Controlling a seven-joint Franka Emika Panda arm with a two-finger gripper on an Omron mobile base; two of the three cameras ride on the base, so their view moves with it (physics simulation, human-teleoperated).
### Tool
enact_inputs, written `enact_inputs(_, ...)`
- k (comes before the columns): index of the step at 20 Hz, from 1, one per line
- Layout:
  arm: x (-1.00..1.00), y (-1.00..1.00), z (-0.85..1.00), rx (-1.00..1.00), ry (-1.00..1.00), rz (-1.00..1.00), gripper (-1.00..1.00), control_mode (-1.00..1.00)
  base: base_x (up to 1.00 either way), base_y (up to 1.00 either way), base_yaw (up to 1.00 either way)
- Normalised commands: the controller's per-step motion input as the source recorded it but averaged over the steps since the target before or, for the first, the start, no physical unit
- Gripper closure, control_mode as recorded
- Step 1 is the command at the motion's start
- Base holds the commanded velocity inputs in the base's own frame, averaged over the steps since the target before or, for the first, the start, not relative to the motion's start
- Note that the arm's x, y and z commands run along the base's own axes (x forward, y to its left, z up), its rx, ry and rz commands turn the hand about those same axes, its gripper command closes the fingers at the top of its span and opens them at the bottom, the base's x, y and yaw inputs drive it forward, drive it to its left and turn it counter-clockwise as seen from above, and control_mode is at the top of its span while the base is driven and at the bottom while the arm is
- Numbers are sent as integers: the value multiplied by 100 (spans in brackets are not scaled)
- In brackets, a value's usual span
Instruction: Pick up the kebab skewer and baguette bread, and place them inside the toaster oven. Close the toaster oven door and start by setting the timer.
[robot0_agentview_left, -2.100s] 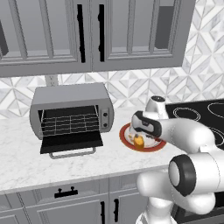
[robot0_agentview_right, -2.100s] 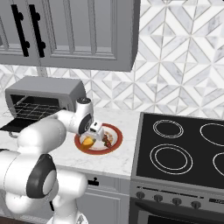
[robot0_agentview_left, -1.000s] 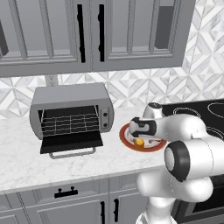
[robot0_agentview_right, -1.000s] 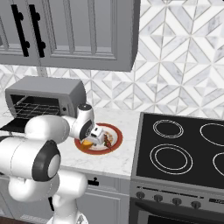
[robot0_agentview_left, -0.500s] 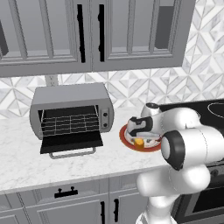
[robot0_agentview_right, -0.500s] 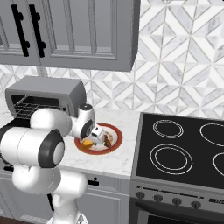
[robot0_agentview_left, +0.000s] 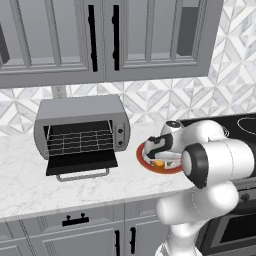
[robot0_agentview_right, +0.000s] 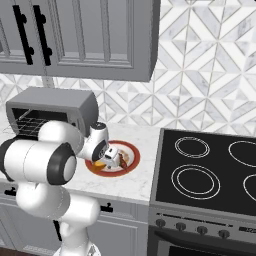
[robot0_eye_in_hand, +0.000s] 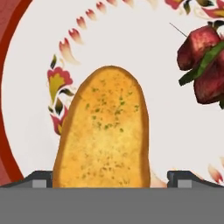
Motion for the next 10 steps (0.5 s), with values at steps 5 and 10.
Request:
enact_inputs(5, 3, 12, -6, 0, 0, 0, 100, -100, 0, 0, 0)
enact_inputs(10, 14, 12, -10, 0, 1, 0, 100, -100, 0, 0, 0)
